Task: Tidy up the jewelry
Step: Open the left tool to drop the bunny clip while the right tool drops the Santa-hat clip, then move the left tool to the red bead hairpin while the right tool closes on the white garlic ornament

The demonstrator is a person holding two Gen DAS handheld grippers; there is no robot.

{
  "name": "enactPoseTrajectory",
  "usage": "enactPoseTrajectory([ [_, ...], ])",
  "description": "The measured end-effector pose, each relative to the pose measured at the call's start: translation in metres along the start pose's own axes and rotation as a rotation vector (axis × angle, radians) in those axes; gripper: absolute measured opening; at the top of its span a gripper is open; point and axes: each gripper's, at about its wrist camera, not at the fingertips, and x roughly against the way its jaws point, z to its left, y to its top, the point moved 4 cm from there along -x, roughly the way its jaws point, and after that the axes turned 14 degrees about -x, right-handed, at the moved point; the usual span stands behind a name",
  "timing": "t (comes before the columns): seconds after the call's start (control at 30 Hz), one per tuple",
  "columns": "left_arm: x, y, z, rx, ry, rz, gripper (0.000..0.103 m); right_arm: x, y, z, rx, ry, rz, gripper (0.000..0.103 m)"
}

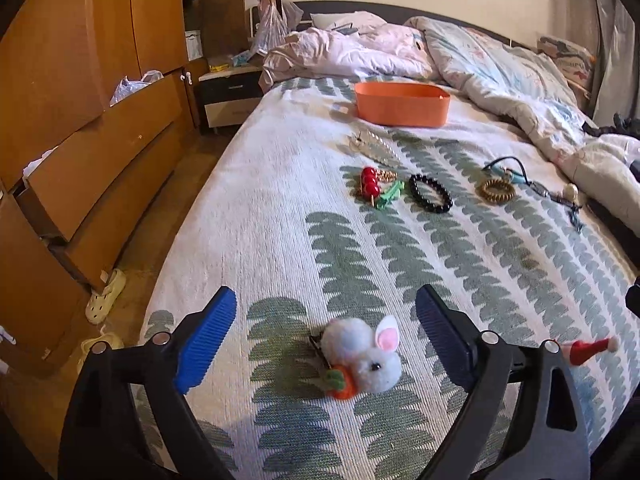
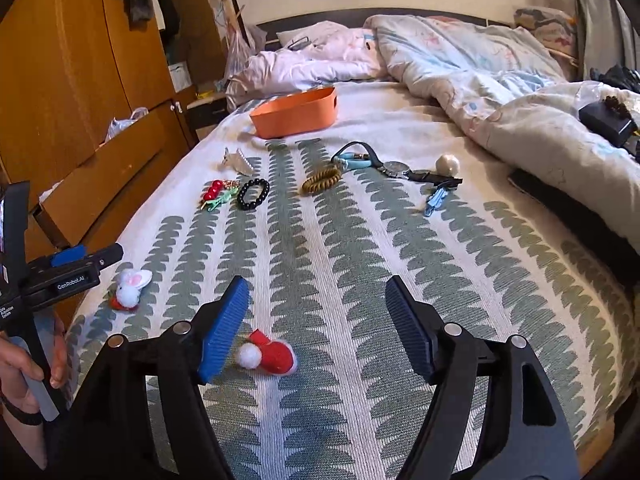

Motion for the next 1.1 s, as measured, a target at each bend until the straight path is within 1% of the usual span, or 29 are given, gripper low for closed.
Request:
enactPoseTrajectory([
  [0.13,0.000,0.002,0.008,0.028,-0.002,-0.011,0.091,0.002,0.002,-0.002,-0.003,0.003,-0.013,0.076],
  [0.2,-0.002,0.002,0.013,0.049,-0.006,-0.004,0.093,0.004,0.003,-0.002,-0.003,0.009,-0.019,0.080],
  [0.27,-0.005,0.001,0.019,0.071,-0.012,0.005,0.093,0.007,0.004,-0.002,0.000,0.014,-0.027,0.084],
  [0.37,-0.010,0.000,0.023,0.084,-0.007,0.017,0.093,0.008,0.005,-0.003,0.001,0.016,-0.036,0.089],
  [0.43,-0.012,0.000,0.022,0.079,-0.001,0.020,0.093,0.008,0.007,-0.005,-0.005,0.019,-0.035,0.091],
  [0.63,-0.020,0.008,0.017,0.039,0.018,0.024,0.093,0.005,0.016,-0.010,-0.014,0.033,-0.026,0.094],
  [0.7,-0.026,0.011,0.018,0.037,0.023,0.043,0.093,0.001,0.023,-0.011,-0.009,0.032,-0.018,0.094],
  [0.83,-0.035,0.021,0.017,0.043,0.004,0.066,0.093,-0.002,0.042,-0.020,-0.028,0.025,-0.021,0.094],
  [1.0,-0.042,0.044,0.014,0.027,0.002,0.069,0.093,-0.011,0.069,-0.041,-0.082,-0.016,-0.014,0.094],
  [1.1,-0.050,0.056,0.011,0.021,-0.008,0.076,0.093,-0.021,0.083,-0.051,-0.082,-0.061,-0.006,0.094],
])
